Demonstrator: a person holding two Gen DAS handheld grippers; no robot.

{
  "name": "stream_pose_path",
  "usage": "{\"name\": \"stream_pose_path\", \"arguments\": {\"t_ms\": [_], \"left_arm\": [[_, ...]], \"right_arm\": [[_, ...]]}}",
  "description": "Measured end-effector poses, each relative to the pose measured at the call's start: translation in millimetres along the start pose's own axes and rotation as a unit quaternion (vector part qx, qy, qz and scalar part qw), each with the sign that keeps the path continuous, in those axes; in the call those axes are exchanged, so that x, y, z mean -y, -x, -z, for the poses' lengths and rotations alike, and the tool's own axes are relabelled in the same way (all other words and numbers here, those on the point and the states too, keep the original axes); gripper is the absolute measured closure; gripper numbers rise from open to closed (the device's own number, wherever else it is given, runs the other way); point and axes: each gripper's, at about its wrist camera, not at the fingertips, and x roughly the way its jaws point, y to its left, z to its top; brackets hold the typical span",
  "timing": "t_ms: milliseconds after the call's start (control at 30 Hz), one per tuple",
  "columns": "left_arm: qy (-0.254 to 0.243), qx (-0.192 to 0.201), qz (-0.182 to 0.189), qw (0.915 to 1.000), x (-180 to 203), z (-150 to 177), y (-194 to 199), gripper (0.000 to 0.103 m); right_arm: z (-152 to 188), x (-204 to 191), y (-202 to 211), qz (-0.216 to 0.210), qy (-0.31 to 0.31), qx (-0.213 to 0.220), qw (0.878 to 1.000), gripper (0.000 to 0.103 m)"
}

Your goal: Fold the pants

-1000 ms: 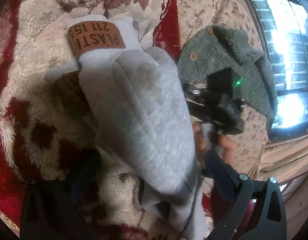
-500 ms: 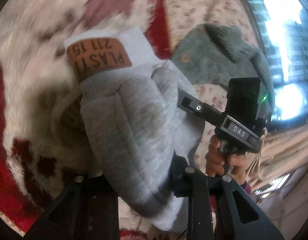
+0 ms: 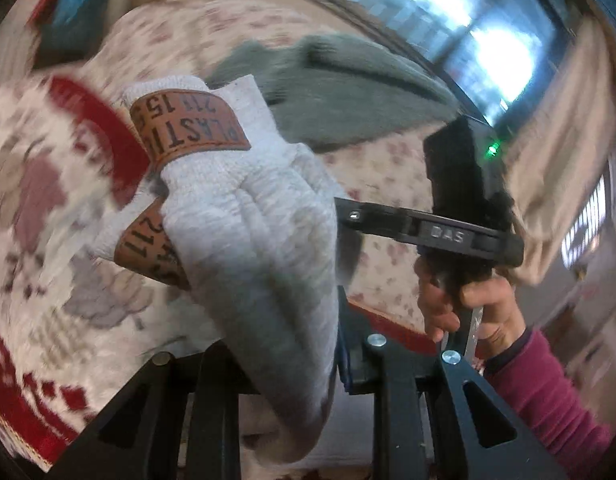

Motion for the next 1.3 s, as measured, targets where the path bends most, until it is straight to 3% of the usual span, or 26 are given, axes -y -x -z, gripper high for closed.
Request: {"name": "stream_pose_path", "arguments": {"t_ms": [133, 300, 400, 533, 567, 600, 633, 667, 767, 833, 933, 1100, 1200, 1300], "left_arm": [[-0.065, -0.033, 0.005, 0.9974, 55, 26, -24, 0.08], [-0.133, -0.078, -0.008, 0.988, 99, 94, -79, 0.078], [-0.153, -0.128, -0.006, 0.9799, 105, 141, -119, 0.063], [-0.151, -0.158, 0.01, 0.9757, 98, 165, -126, 0.051], [-0.136, -0.157, 0.025, 0.9778, 93, 162, -119, 0.047], [-0.119, -0.156, 0.042, 0.9797, 87, 158, -111, 0.036], [-0.1, -0.148, 0.064, 0.9819, 80, 150, -100, 0.018], [-0.094, -0.137, 0.071, 0.9835, 82, 148, -93, 0.011], [-0.1, -0.093, 0.06, 0.9888, 78, 128, -64, 0.007], [-0.109, -0.083, 0.051, 0.9892, 76, 113, -52, 0.007], [-0.11, -0.064, 0.014, 0.9918, 68, 93, -51, 0.007], [-0.093, -0.088, -0.039, 0.991, 46, 86, -87, 0.007], [-0.058, -0.126, -0.067, 0.9881, 20, 100, -101, 0.007], [-0.067, -0.135, -0.096, 0.9839, 1, 119, -100, 0.007]], "right_arm": [[33, 16, 43, 0.036, -0.028, 0.015, 0.999, 0.057], [110, 58, 85, 0.099, -0.108, 0.017, 0.989, 0.047], [174, 102, 98, 0.156, -0.209, -0.018, 0.965, 0.038], [258, 144, 124, 0.28, -0.311, -0.077, 0.905, 0.037], [270, 147, 134, 0.28, -0.328, -0.07, 0.9, 0.037], [277, 146, 145, 0.274, -0.342, -0.054, 0.897, 0.037], [284, 144, 157, 0.266, -0.357, -0.031, 0.895, 0.037], [288, 139, 172, 0.264, -0.371, -0.004, 0.89, 0.037], [284, 111, 203, 0.297, -0.366, 0.05, 0.881, 0.036], [273, 87, 216, 0.305, -0.348, 0.085, 0.882, 0.035], [241, 47, 217, 0.245, -0.304, 0.139, 0.91, 0.027], [205, 25, 151, 0.169, -0.268, 0.117, 0.941, 0.023], [209, 31, 106, 0.213, -0.271, 0.061, 0.937, 0.024], [249, 38, 92, 0.268, -0.276, 0.002, 0.923, 0.024]]}}
